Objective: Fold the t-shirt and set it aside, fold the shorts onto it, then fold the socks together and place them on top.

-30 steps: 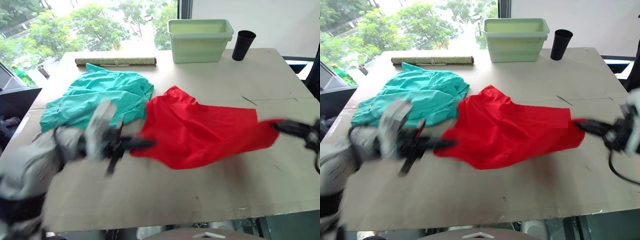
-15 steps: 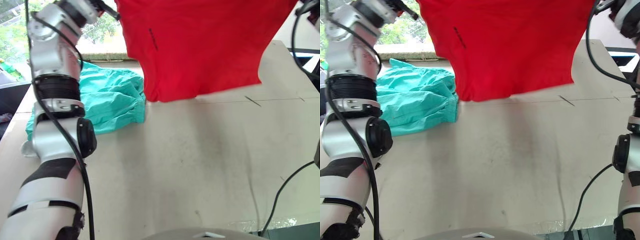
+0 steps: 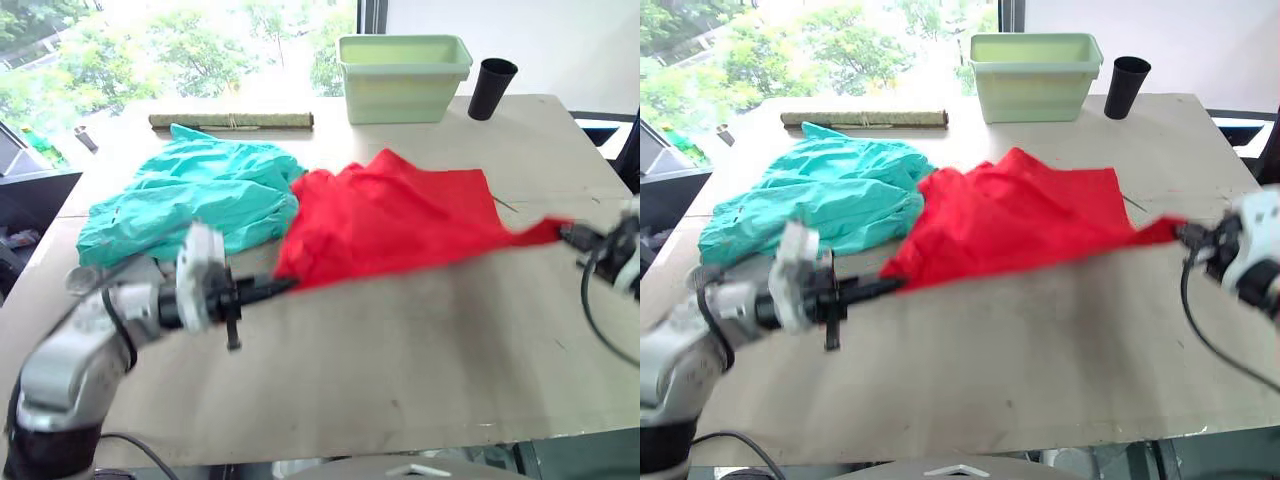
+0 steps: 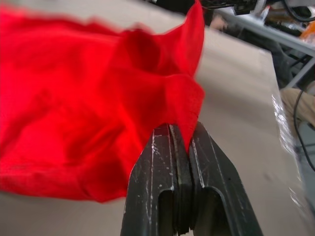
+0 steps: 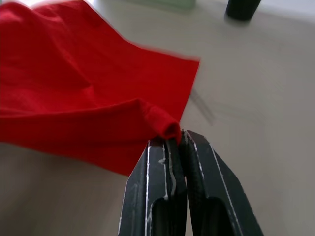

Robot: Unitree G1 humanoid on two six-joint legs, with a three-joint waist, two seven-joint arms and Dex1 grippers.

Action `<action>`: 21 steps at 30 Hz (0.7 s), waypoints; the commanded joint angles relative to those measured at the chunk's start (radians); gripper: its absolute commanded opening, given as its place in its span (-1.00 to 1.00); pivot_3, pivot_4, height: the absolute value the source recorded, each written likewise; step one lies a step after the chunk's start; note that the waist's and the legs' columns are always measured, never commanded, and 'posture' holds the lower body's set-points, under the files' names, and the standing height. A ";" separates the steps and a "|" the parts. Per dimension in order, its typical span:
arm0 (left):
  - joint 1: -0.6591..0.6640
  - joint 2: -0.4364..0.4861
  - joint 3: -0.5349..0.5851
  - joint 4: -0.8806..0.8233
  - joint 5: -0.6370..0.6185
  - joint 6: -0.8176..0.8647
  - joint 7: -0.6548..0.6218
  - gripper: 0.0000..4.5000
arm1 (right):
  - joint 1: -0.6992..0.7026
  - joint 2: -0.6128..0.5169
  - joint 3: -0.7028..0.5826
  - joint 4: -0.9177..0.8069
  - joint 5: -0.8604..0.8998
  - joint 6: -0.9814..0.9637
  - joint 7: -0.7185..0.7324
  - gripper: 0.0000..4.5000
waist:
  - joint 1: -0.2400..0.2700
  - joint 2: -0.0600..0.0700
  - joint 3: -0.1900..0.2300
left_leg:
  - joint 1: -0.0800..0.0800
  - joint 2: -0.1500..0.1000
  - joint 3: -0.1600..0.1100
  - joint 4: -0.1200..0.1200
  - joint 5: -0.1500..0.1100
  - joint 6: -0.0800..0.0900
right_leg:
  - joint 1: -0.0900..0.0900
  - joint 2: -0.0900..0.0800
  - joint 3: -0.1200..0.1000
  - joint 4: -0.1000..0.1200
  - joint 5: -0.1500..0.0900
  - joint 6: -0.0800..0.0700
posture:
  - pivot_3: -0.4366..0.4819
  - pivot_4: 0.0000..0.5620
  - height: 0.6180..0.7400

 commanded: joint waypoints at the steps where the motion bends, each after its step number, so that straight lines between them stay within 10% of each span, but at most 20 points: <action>1: 0.201 0.010 0.060 -0.046 0.075 -0.110 -0.081 -1.00 | 0.228 0.026 -0.078 -0.141 0.014 -0.019 0.057 -0.96 | 0.000 0.005 -0.005 | 0.000 0.000 0.000 0.000 0.000 0.000 | -0.001 0.000 0.000 0.000 0.000 0.000 | -0.05 -0.47 0.78; 7: 0.365 0.022 0.146 -0.091 0.010 -0.101 -0.132 -1.00 | 0.455 0.080 -0.168 -0.192 0.043 -0.066 0.102 -0.96 | 0.000 0.005 -0.006 | -0.003 0.001 0.000 -0.001 -0.002 0.002 | -0.004 0.000 0.000 -0.001 0.000 0.000 | -0.05 -0.47 0.78; 17: 0.234 -0.021 0.119 0.024 0.080 -0.203 -0.079 -1.00 | 0.436 0.064 -0.176 -0.133 0.042 -0.123 0.105 -0.96 | 0.000 0.005 -0.007 | -0.003 0.001 0.000 -0.005 -0.003 0.004 | -0.005 0.000 0.000 -0.005 -0.001 0.000 | -0.05 -0.47 0.78; 21: 0.466 -0.006 0.131 -0.034 0.098 -0.257 -0.234 -1.00 | 0.565 0.037 -0.178 -0.138 0.063 -0.173 0.267 -0.96 | -0.003 0.003 -0.008 | -0.003 0.001 0.002 -0.007 -0.004 0.004 | -0.006 0.001 0.000 -0.006 -0.002 -0.003 | -0.05 -0.47 0.78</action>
